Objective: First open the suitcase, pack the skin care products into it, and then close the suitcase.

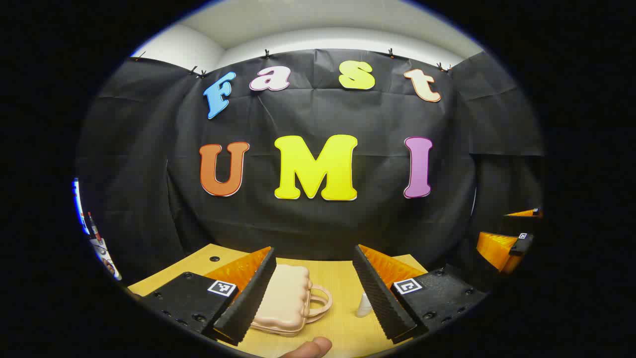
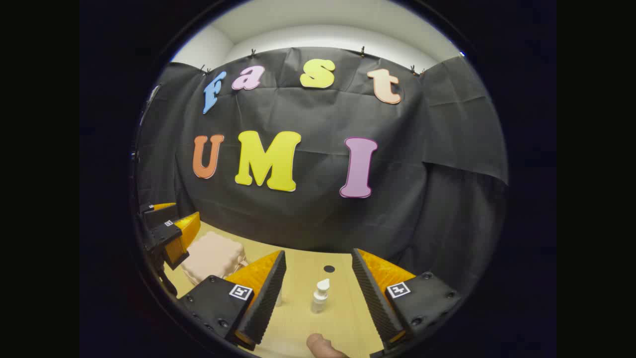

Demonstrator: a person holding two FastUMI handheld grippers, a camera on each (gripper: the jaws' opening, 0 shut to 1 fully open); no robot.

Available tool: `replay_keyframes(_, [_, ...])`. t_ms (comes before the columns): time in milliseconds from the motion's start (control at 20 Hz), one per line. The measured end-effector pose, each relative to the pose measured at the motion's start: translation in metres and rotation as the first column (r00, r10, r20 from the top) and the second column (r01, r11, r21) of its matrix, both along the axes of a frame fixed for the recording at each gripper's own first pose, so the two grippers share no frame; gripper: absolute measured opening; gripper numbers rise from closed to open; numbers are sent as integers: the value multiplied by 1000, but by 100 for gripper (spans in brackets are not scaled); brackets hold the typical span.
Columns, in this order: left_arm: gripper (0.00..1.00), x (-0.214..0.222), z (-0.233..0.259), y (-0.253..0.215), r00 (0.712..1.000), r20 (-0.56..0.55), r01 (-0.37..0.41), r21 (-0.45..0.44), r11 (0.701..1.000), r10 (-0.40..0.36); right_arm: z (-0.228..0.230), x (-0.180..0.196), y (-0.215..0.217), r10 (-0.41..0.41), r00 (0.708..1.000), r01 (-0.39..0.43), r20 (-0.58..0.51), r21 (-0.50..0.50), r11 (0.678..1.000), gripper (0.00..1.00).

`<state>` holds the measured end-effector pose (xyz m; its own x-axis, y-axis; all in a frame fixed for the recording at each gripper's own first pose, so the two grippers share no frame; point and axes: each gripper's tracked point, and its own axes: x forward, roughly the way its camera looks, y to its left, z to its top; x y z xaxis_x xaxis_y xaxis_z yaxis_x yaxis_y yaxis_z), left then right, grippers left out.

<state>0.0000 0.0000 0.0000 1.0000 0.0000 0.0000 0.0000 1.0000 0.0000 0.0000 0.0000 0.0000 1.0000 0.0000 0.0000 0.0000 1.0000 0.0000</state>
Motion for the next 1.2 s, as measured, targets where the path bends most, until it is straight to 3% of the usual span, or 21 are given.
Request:
replay_keyframes(500, [99,-3,-19,-14,999,-41,29,-1,1000,-29,-16,-3,-3,3,1000,-4,-30,-31,1000,80])
replay_keyframes(550, [94,-3,-19,-13,999,-41,30,1,1000,-30,-16,-3,-4,6,999,-7,-33,-32,999,80])
replay_keyframes(750, [99,4,-26,-16,999,-34,38,13,999,-37,-20,-1,-8,3,999,-4,-44,-32,999,79])
replay_keyframes(950, [99,28,-54,-12,999,-36,45,140,989,-40,-28,4,-29,-31,998,29,-54,-39,999,79])
replay_keyframes(1200, [99,58,-135,-4,986,-164,77,288,955,-30,-39,5,-79,-111,992,110,-64,-27,994,79])
